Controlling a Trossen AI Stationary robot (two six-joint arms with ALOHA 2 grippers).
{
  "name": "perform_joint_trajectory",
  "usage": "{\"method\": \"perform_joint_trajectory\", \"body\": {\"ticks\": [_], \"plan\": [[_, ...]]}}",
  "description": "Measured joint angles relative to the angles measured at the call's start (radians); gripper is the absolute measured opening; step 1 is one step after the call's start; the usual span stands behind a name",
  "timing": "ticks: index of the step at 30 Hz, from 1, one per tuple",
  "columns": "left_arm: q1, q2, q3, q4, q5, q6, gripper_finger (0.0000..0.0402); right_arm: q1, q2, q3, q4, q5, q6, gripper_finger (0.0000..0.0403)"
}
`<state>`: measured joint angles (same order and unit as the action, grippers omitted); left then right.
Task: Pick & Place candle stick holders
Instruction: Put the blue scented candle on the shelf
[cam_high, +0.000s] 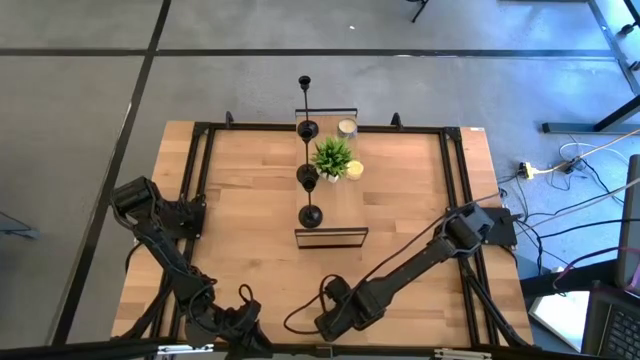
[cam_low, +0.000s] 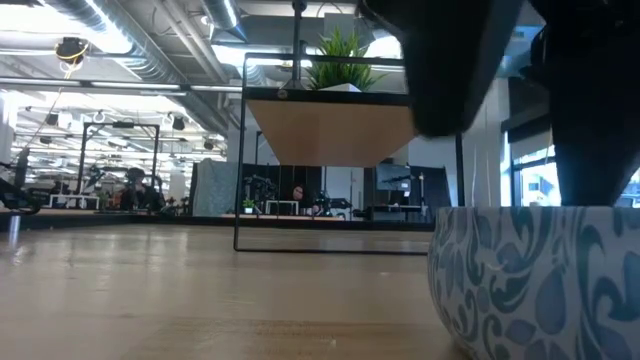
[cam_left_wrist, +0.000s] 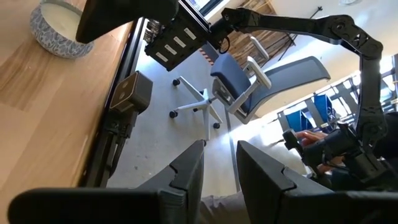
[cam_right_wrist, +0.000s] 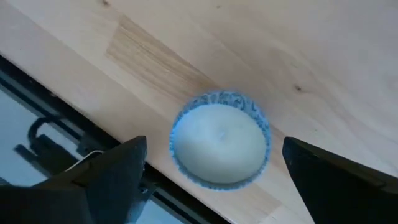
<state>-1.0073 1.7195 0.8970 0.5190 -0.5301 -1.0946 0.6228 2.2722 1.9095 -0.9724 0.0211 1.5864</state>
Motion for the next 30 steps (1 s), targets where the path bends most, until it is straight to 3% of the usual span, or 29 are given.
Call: {"method": "perform_joint_trajectory", "body": {"ticks": [30], "plan": [[-0.019,0.000,0.000,0.000,-0.012,-0.009,0.0090,0.002,0.048,0.000,0.030,-0.033,0.003,0.0379]]}}
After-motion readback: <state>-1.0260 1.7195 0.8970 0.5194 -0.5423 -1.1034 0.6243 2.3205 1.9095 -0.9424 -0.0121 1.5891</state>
